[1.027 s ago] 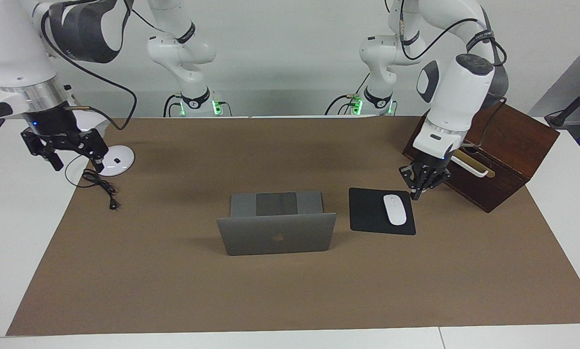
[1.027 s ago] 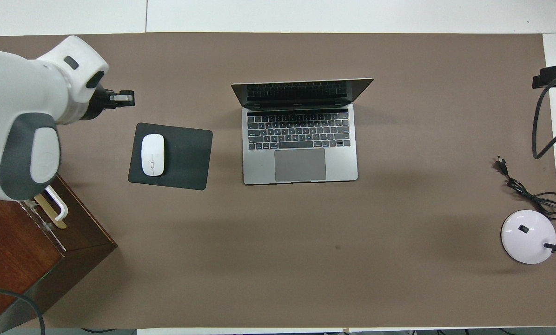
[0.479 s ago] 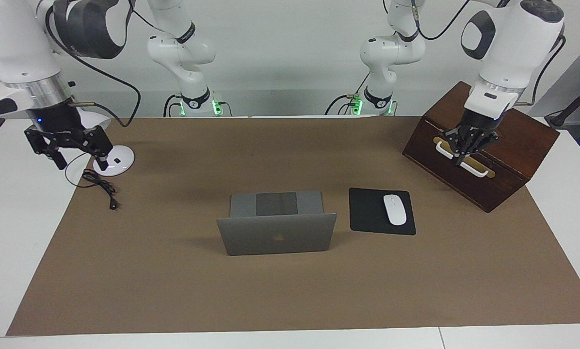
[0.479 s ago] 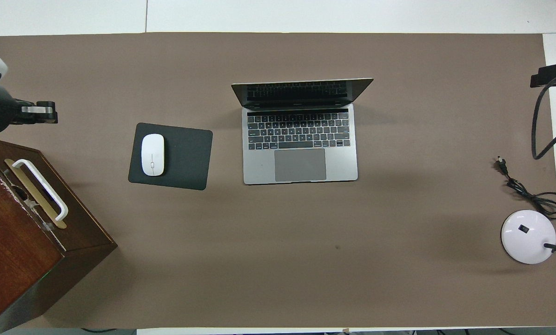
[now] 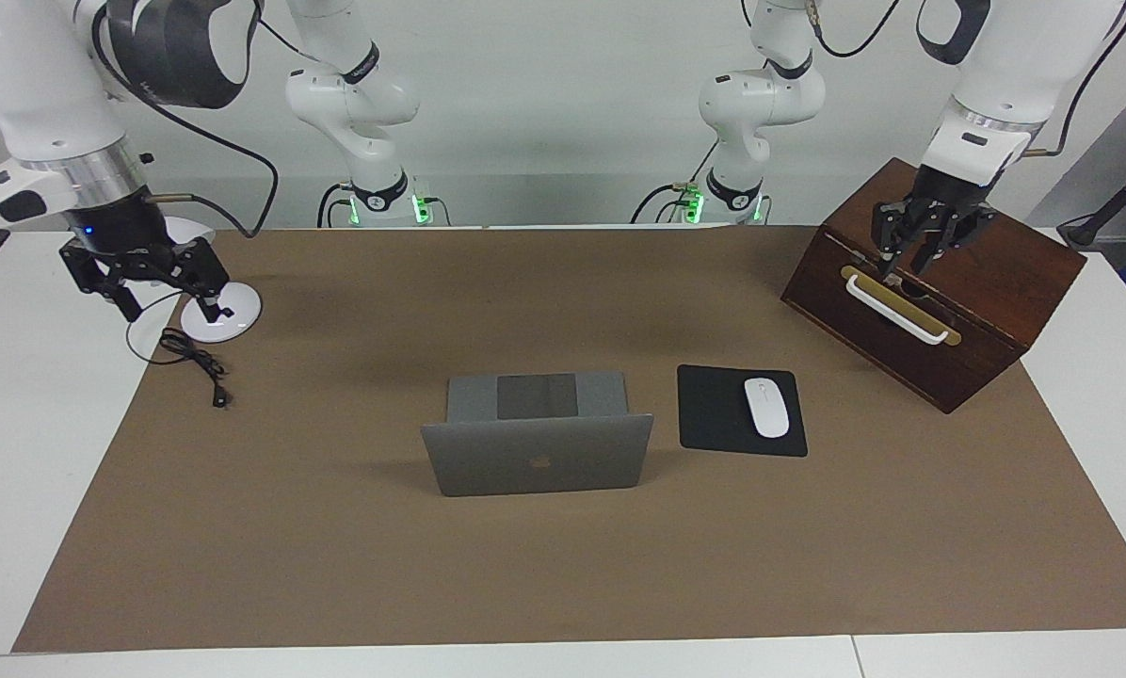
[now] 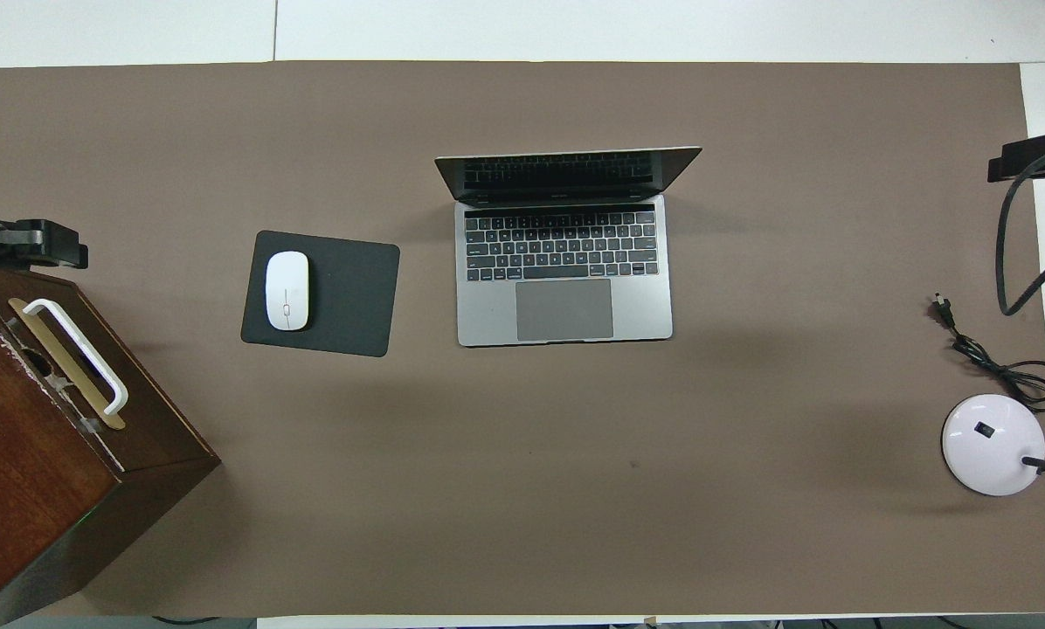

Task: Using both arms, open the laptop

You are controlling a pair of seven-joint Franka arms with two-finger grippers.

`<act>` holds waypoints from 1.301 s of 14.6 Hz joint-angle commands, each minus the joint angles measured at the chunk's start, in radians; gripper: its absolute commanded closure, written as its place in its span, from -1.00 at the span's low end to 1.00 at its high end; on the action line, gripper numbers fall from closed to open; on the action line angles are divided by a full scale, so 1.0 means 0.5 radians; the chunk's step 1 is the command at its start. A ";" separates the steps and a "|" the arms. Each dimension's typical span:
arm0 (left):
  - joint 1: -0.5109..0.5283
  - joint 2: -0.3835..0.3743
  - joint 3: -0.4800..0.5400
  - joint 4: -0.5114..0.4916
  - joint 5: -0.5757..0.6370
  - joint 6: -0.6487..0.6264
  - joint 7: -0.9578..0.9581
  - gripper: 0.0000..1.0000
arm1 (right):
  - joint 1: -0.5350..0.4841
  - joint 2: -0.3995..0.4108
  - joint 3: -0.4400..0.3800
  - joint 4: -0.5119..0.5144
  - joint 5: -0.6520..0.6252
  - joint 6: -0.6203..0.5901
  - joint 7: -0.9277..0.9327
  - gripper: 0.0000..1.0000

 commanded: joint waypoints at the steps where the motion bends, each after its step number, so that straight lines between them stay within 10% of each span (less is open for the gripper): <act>1: 0.017 -0.012 0.015 0.120 0.049 -0.156 0.031 -1.00 | -0.020 -0.030 0.023 -0.106 0.011 0.012 -0.017 -1.00; 19: -0.029 -0.080 0.082 0.050 0.009 -0.233 0.043 -1.00 | 0.001 -0.156 0.051 0.069 0.002 -0.372 0.042 -1.00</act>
